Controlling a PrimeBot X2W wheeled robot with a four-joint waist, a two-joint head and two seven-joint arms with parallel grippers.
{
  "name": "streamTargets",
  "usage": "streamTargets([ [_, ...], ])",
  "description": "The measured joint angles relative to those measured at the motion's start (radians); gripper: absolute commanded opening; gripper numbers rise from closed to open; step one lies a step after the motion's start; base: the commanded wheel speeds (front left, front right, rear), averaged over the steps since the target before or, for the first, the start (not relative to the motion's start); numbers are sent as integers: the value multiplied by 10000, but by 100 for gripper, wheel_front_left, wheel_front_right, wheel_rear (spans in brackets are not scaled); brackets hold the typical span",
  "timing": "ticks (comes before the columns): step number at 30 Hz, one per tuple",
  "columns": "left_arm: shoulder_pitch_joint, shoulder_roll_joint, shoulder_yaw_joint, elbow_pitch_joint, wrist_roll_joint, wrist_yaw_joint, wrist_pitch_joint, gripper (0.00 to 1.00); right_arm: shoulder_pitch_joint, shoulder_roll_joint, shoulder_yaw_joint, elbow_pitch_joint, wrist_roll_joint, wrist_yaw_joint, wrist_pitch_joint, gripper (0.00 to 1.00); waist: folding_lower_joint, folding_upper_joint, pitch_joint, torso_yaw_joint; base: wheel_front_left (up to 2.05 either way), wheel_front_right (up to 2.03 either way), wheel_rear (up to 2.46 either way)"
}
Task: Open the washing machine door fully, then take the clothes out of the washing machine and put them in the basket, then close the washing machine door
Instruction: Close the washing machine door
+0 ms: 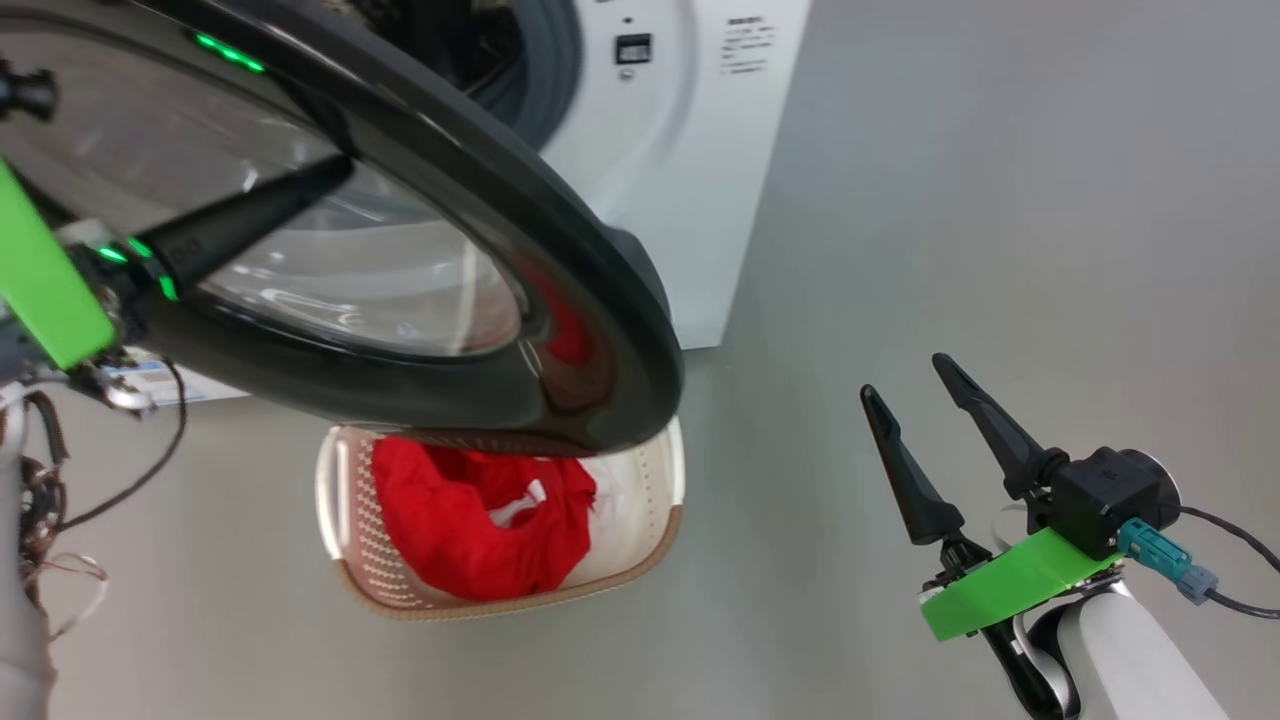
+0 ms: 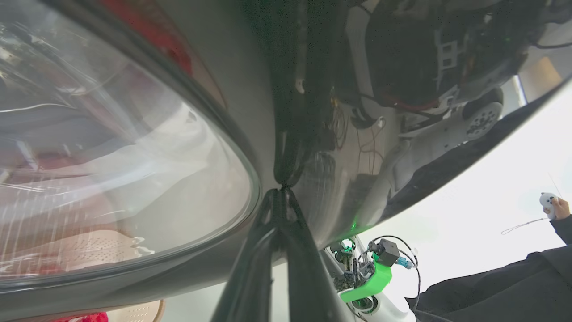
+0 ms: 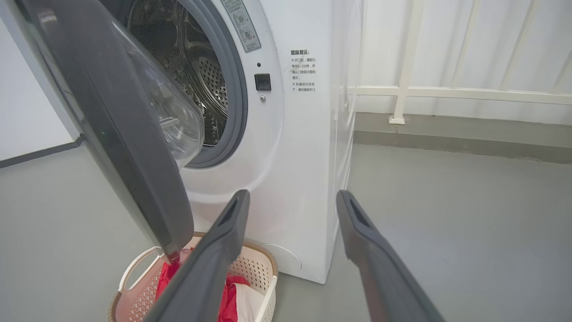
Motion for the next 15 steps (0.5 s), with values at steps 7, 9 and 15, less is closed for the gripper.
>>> streamTargets([
  [7, -337, 366, 186, 813, 17, 0, -650, 0, -3, 128, -23, -10, 2, 0, 0, 100, 0, 0, 117, -576, 0, 0, 0],
  [9, -462, 441, 228, 1039, 17, 0, -872, 0, -4, 196, -40, -13, 0, 0, 0, 100, 0, 0, 143, -707, 0, 0, 0],
  [15, -803, 650, 194, 1434, 17, 0, -1189, 0, -7, 288, -48, -25, 0, 0, 0, 100, 0, 0, 221, -989, 0, 0, 0],
])
